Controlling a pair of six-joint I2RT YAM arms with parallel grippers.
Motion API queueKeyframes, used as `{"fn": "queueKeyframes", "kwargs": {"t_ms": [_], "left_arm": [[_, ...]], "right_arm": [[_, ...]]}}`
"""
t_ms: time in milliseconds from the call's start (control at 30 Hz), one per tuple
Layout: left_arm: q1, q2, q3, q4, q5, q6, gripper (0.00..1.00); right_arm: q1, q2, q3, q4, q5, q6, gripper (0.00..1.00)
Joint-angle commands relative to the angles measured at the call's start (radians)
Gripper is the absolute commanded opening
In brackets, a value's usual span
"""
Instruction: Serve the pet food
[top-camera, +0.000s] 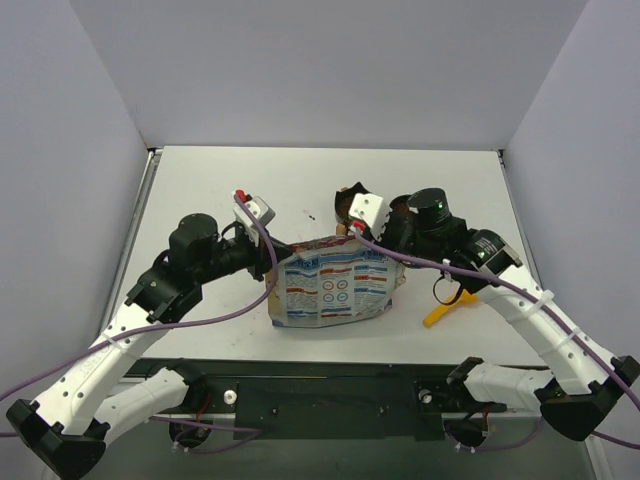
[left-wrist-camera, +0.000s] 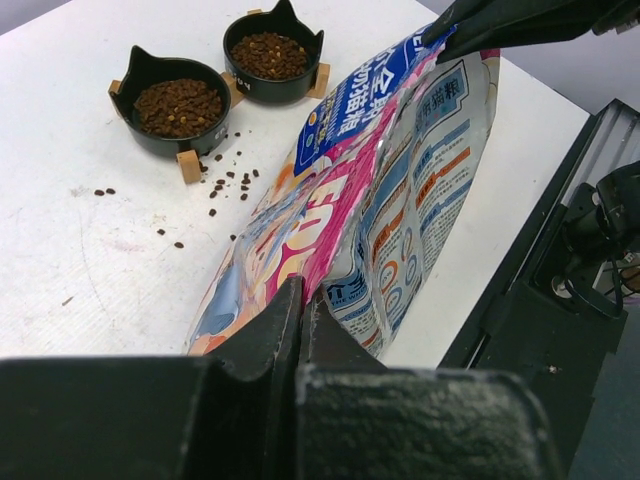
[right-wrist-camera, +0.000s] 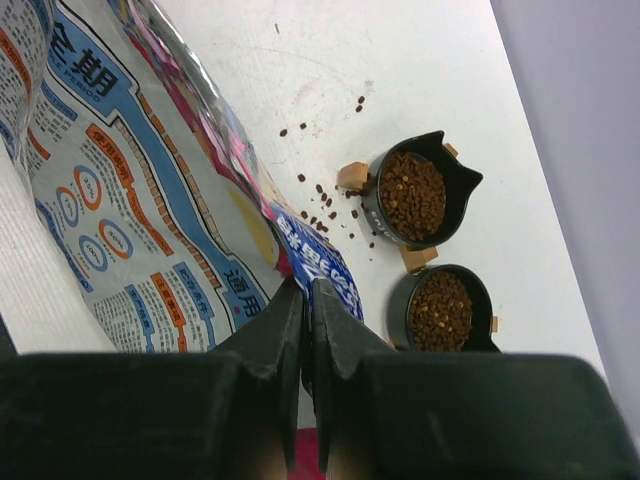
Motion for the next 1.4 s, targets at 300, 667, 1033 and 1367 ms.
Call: {"fn": "queueKeyframes", "kwargs": {"t_ms": [300, 667, 1033, 1367], "left_arm": [[0.043, -0.085, 0.077, -0.049, -0.122, 0.045, 0.00], [0.043, -0.081, 0.079, -0.034, -0.082, 0.019, 0.00], [0.043, -0.064, 0.109, -0.055, -0.003, -0.006, 0.00], [0.043, -0.050, 0.135, -0.090, 0.035, -0.006, 0.00]], "right_arm": [[-0.330, -0.201, -0.105, -0.151, 0.302, 0.081, 0.00], [-0.364, -0.330, -0.148, -0.096, 0.190, 0.518, 0.60], [-0.423, -0.183, -0.085, -0.065, -0.304, 0.599, 0.62], [-0.392, -0.103, -0.066, 0.062, -0.481, 0.633, 0.60]]}}
